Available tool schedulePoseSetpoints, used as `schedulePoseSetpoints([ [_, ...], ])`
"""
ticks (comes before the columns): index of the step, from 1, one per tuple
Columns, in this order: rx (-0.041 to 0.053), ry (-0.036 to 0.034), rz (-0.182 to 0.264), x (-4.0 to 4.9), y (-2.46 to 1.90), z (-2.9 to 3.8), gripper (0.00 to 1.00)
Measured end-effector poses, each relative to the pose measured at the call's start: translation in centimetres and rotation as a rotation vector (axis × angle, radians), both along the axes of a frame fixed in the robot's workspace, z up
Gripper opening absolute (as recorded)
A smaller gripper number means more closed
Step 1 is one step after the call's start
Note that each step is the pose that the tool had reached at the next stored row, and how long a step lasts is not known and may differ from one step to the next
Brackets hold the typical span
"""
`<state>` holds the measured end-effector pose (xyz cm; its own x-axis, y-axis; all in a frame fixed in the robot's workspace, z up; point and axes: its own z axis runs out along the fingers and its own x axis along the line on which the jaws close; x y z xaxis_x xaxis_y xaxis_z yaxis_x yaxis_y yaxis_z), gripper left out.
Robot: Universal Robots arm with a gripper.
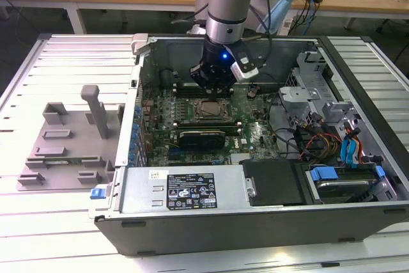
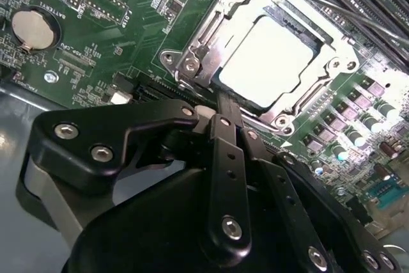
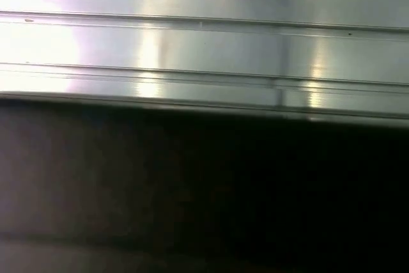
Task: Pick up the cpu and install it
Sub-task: 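Install the first cpu locking lever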
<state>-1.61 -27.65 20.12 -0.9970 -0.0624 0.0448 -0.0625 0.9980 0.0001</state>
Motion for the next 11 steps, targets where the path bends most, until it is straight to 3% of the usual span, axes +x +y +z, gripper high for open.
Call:
schedulePoseSetpoints([
  [5, 0.0017, -0.0004, 0.0, 0.16, 0.09, -0.11, 0.11],
  [7, -0.0041, -0.0076, 0.0, 0.13, 0.11, 0.95, 0.11],
  [11, -0.0043, -0.0102, 0.0, -0.1, -0.43, 0.97, 0.11],
])
